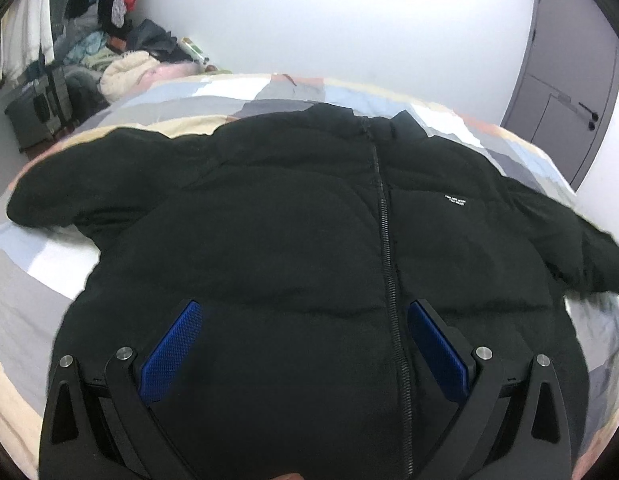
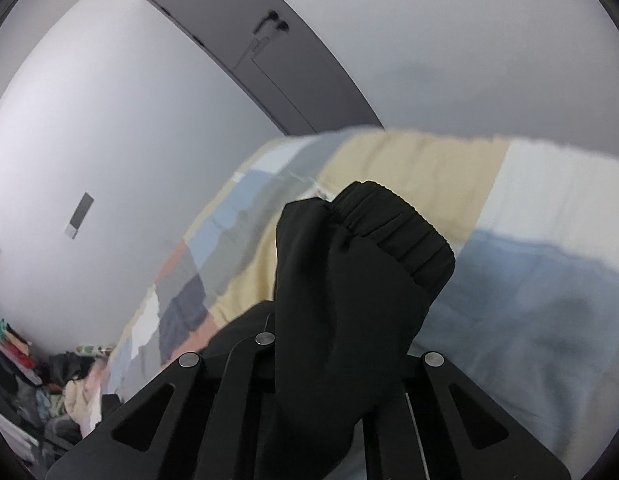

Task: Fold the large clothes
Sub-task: 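Lift the sleeve with the right gripper and carry it across the jacket body, then lay the sleeve on the jacket body and open the right gripper, then move the left gripper to the other sleeve cuff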

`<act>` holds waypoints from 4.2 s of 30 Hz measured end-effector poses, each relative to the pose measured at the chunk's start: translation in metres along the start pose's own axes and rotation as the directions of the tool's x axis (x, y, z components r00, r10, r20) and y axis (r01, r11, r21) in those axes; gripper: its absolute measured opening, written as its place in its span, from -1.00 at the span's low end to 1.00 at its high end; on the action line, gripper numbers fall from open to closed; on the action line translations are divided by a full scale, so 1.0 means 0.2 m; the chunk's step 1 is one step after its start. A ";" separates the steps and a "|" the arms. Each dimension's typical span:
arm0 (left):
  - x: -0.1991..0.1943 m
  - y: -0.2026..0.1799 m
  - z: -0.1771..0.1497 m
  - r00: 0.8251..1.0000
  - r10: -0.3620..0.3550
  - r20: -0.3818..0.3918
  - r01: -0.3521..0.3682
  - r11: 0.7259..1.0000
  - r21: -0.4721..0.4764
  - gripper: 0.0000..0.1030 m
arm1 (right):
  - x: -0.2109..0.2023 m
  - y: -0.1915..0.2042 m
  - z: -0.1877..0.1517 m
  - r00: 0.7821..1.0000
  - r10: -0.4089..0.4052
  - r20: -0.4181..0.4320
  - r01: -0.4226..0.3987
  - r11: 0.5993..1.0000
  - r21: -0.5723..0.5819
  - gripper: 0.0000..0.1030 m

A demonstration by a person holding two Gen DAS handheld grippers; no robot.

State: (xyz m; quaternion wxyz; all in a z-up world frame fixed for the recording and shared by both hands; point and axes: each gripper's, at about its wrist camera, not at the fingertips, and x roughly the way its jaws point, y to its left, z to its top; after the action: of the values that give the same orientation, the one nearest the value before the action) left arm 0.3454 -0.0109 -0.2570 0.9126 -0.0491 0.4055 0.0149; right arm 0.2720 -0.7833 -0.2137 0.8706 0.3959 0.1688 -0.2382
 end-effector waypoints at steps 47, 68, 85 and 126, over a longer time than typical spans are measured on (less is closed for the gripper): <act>-0.51 0.41 -0.24 0.973 -0.128 0.192 0.111 0.989 0.098 0.99 | -0.80 2.41 -1.22 0.812 0.509 -0.287 -0.561 0.542 -0.626 -0.84; -0.30 0.52 -0.26 0.991 -0.100 0.091 0.095 0.994 0.057 0.99 | -0.29 2.46 -2.28 0.687 0.264 -0.677 -0.714 0.419 -0.561 -0.83; -0.33 0.49 -0.22 0.991 -0.115 0.070 0.112 0.993 0.037 0.99 | -0.33 2.42 -2.33 0.654 0.178 -0.735 -0.731 0.399 -0.553 -0.27; -1.40 0.20 -0.39 0.951 -0.172 0.256 0.148 0.983 0.111 0.99 | -1.67 1.77 -1.61 0.881 0.326 -0.342 -0.467 0.485 -0.740 -0.06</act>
State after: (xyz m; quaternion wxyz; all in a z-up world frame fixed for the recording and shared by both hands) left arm 0.0963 0.0235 -0.1043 0.9581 -0.0382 0.2749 -0.0710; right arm 0.1548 -0.2394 -0.0397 0.9679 0.0037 0.2289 0.1037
